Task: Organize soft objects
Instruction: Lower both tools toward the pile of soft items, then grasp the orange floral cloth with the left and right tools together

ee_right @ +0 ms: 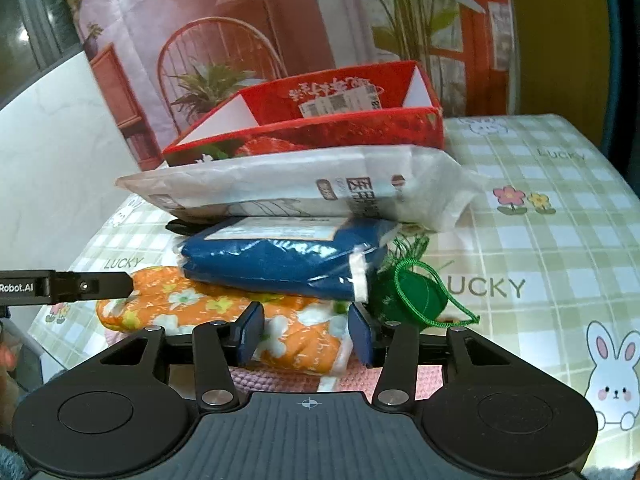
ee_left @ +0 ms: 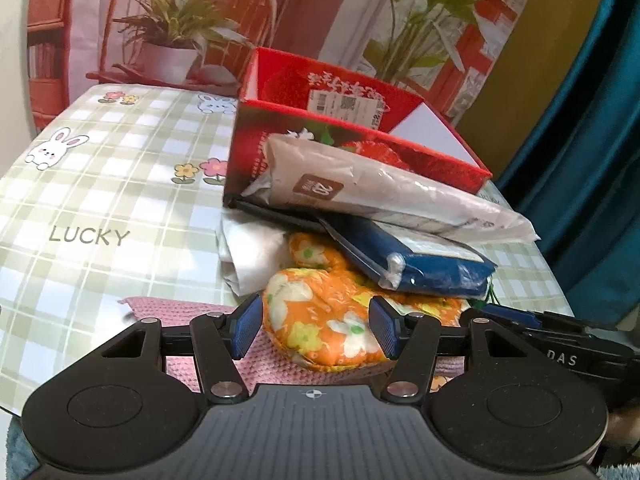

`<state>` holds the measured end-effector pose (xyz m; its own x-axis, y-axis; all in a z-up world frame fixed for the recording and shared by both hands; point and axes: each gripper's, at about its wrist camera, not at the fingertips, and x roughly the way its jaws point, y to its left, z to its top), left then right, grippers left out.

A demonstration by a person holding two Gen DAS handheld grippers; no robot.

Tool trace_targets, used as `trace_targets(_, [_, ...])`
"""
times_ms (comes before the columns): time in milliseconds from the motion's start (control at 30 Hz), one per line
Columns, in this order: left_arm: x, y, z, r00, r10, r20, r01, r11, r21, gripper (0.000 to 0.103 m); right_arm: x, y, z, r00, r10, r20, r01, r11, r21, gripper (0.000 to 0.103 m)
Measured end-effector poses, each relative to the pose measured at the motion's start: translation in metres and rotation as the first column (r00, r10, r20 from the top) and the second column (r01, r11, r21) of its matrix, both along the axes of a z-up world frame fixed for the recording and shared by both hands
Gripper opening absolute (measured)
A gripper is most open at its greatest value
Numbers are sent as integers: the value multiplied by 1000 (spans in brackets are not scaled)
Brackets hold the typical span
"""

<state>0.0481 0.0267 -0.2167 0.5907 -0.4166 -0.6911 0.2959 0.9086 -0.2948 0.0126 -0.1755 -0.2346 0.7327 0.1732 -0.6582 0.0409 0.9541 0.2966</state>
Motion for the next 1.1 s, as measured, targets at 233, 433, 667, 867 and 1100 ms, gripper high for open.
trace_targets(233, [4,2,-9,999,-6,-48,5,1000,-26,62,4,-4,-9,999,-12,-33,13,999,34,54])
trace_targets(433, [7,3,-15,998,-12,-68,9,999,-40,62,7,-12,-16,999,-25,-38,28,996,85,58])
trace_targets(667, [6,4,-13,999,-6,-54,3,999,-54,49,5,-5,-12,1000,10,-15,-8,997,83,42])
trace_targets(867, [7,6,-15,999,4,-51,-7,997,-72,36,2,-8,-10,1000,4,1,-4,996,92,32])
trace_targets(1100, [13,6,-22,995,14,-99,-21,997,-75,35,6,-11,-18,999,-5,-32,9,992,124,42])
